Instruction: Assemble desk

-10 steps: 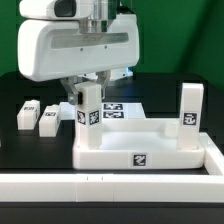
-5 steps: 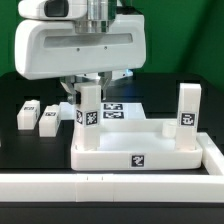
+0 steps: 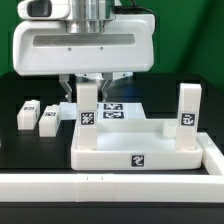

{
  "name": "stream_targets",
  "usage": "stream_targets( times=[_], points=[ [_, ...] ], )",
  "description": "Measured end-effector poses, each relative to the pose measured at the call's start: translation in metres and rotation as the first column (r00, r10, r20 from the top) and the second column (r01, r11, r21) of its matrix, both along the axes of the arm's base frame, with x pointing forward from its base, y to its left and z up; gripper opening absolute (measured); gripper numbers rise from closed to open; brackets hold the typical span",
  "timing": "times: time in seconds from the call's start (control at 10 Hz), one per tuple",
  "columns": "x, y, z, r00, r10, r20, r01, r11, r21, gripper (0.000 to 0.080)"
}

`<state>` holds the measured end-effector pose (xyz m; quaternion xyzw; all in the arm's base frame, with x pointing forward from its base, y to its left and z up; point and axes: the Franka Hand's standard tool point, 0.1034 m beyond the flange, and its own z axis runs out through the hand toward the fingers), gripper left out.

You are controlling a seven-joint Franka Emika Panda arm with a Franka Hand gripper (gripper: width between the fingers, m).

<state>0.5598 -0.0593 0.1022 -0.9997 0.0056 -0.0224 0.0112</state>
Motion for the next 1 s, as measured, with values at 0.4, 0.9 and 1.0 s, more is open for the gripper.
stream_targets(
  times=[0.4,0.9,1.0],
  points=[
    [0.0006,0.0032,-0.0001,0.892,-0.451,-0.017,0.451,0.891,0.039,0.0290],
    [0.0017,0.0073,-0.0002,0.641,-0.766,-0.049,0.767,0.639,0.056,0.0290],
    [0.0018,0.0072,-0.0001,0.622,-0.781,-0.051,0.783,0.620,0.056,0.0290]
  ],
)
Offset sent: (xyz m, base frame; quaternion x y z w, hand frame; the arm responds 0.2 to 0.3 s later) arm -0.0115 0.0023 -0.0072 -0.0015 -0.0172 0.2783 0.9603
